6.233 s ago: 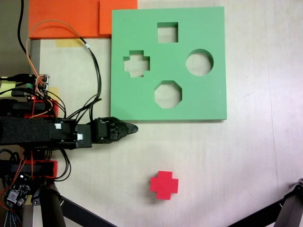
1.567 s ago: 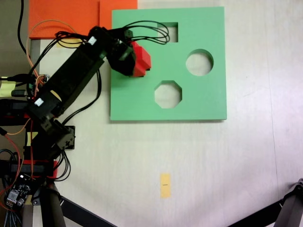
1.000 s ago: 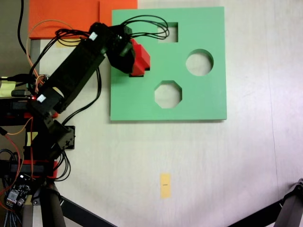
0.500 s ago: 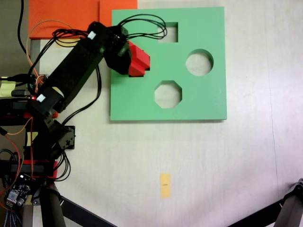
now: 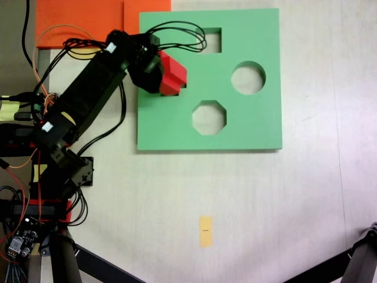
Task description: Put the cross columnar block into the corresponding hole
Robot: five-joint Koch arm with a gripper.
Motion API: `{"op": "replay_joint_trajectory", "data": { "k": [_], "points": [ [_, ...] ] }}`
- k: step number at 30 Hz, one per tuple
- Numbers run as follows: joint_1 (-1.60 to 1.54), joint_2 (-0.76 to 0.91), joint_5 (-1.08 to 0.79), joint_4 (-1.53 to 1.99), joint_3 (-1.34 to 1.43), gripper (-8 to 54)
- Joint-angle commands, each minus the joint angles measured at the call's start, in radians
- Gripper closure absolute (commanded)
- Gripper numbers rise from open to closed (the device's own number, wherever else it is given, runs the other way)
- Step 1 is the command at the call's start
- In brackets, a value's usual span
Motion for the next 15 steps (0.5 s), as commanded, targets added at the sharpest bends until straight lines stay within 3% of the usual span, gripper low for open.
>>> {"op": "replay_joint_trajectory", "data": {
  "k": [1, 15],
  "points": [
    [-0.006, 0.04, 0.02, 0.02, -0.009, 28.8],
    [-0.046, 0.011, 0.078, 0.02, 0.006, 28.7]
  ]
}}
